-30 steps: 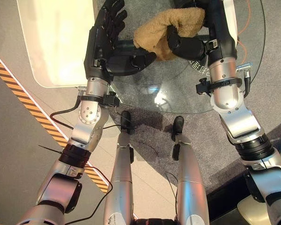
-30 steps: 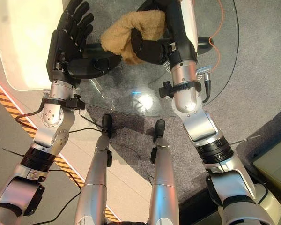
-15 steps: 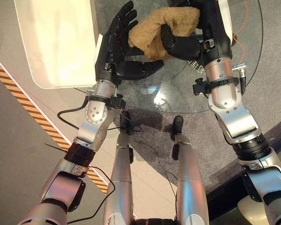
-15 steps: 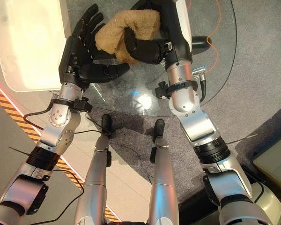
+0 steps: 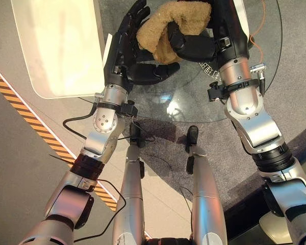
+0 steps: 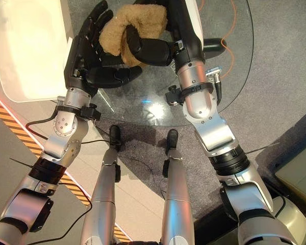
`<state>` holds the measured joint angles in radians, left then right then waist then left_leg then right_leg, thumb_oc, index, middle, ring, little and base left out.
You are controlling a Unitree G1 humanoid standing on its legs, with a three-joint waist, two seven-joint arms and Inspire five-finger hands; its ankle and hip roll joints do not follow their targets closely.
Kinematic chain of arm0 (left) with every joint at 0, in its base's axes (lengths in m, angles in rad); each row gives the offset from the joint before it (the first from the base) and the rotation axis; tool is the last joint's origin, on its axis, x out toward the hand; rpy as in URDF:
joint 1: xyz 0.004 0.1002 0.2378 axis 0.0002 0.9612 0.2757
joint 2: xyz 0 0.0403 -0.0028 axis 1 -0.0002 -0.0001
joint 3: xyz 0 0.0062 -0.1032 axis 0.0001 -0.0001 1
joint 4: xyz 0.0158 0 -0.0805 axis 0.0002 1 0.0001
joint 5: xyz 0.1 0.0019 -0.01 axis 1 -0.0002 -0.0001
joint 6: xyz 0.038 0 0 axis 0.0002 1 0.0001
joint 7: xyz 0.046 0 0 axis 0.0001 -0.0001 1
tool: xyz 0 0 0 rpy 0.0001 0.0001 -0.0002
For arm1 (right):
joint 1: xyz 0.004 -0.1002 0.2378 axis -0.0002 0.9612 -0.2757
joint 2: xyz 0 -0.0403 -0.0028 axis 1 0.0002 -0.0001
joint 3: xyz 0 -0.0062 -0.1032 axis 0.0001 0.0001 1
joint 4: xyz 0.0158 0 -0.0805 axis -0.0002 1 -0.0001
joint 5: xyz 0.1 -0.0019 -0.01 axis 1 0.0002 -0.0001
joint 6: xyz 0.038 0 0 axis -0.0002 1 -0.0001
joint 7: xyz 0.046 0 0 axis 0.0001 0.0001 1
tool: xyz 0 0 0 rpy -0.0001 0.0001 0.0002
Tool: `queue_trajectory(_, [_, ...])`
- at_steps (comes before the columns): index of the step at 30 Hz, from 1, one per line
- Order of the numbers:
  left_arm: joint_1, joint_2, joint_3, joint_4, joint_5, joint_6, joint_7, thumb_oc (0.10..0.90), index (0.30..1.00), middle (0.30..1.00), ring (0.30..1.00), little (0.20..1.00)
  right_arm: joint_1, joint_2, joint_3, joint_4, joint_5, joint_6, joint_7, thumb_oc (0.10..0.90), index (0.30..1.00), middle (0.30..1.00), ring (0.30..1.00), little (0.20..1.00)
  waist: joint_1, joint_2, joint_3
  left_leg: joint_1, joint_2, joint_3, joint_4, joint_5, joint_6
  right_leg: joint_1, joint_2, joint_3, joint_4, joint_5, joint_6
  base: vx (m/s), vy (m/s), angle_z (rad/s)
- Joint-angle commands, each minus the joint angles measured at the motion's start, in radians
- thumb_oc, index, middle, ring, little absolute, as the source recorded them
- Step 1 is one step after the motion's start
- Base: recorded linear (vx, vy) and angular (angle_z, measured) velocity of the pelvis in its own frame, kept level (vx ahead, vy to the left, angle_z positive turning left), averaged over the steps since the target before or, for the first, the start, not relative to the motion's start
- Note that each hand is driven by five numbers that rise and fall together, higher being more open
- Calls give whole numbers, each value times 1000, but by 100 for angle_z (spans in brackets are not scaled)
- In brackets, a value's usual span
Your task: Wipe the table with a cloth and put it in the basket.
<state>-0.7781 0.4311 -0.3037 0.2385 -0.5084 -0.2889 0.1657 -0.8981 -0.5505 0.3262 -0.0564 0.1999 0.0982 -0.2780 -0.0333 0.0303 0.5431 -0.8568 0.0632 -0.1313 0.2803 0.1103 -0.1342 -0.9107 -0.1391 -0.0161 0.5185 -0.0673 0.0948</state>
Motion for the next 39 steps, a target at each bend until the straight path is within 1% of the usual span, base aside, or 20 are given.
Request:
queue_trajectory(1, [-135, -6, -8, -51, 54, -56, -10, 800, 900, 900, 900, 900, -204, 51, -28, -253, 40, -179, 7, 100, 300, 300, 300, 200, 0, -34, -23, 62, -86, 125, -23, -34, 111, 96, 149, -24, -154, 53, -50, 0, 0, 0])
queue_trajectory(7, [-156, -6, -13, -23, 69, -50, 2, 800, 900, 900, 900, 900, -214, 61, -28, -253, 68, -182, 25, 100, 300, 300, 300, 200, -2, -38, -23, 62, -83, 124, -19, -36, 110, 96, 151, -23, -151, 52, -51, 0, 0, 0])
queue_trajectory(14, [-173, -13, -15, 16, 66, -64, 2, 800, 900, 900, 900, 900, -224, 82, -22, -252, 109, -176, 48, 100, 300, 300, 300, 200, -3, -40, -23, 62, -82, 122, -20, -37, 108, 98, 152, -22, -155, 50, -54, 0, 0, 0])
queue_trajectory(19, [-171, -22, -15, 20, 56, -69, -11, 800, 900, 900, 900, 900, -220, 93, -23, -253, 110, -178, 56, 100, 300, 300, 300, 200, -2, -41, -23, 62, -82, 122, -18, -38, 108, 98, 152, -23, -153, 48, -54, 0, 0, 0])
queue_trajectory(20, [-173, -24, -14, 22, 57, -71, -14, 756, 862, 862, 862, 856, -224, 96, -23, -254, 115, -176, 59, 100, 300, 300, 300, 200, -3, -41, -23, 61, -82, 122, -16, -38, 108, 97, 152, -22, -152, 49, -54, 0, 0, 0])
queue_trajectory(21, [-176, -25, -15, 24, 60, -73, -17, 649, 771, 771, 771, 749, -226, 100, -23, -255, 114, -173, 60, 100, 300, 300, 300, 200, -3, -42, -23, 60, -82, 122, -15, -39, 107, 96, 152, -22, -152, 49, -54, 0, 0, 0])
queue_trajectory(22, [-179, -25, -16, 23, 60, -72, -18, 421, 575, 575, 575, 521, -227, 102, -23, -255, 115, -173, 60, 100, 300, 300, 300, 200, -3, -42, -23, 59, -81, 122, -15, -39, 107, 95, 152, -21, -152, 49, -54, 0, 0, 0])
queue_trajectory(23, [-180, -25, -16, 22, 61, -71, -19, 375, 535, 535, 535, 475, -227, 102, -23, -255, 114, -174, 60, 100, 300, 300, 300, 200, -3, -42, -23, 58, -81, 121, -15, -39, 107, 95, 152, -21, -153, 50, -54, 0, 0, 0])
queue_trajectory(24, [-180, -25, -19, 23, 63, -74, -21, 265, 441, 441, 441, 365, -227, 102, -21, -256, 114, -173, 59, 100, 300, 300, 300, 200, -4, -42, -23, 58, -82, 121, -15, -39, 108, 94, 152, -20, -152, 50, -54, 0, 0, 0])
queue_trajectory(25, [-181, -26, -22, 21, 65, -77, -25, 100, 300, 300, 300, 200, -227, 106, -21, -257, 111, -172, 58, 100, 300, 300, 300, 200, -4, -42, -23, 57, -81, 123, -15, -39, 107, 94, 152, -20, -153, 51, -55, 0, 0, 0])
queue_trajectory(39, [-182, -22, -23, 30, 63, -82, -41, 100, 300, 300, 300, 200, -234, 102, -27, -261, 107, -193, 54, 100, 300, 300, 300, 200, -7, -42, -23, 61, -79, 125, -15, -40, 107, 96, 150, -18, -156, 54, -54, 0, 0, 0])
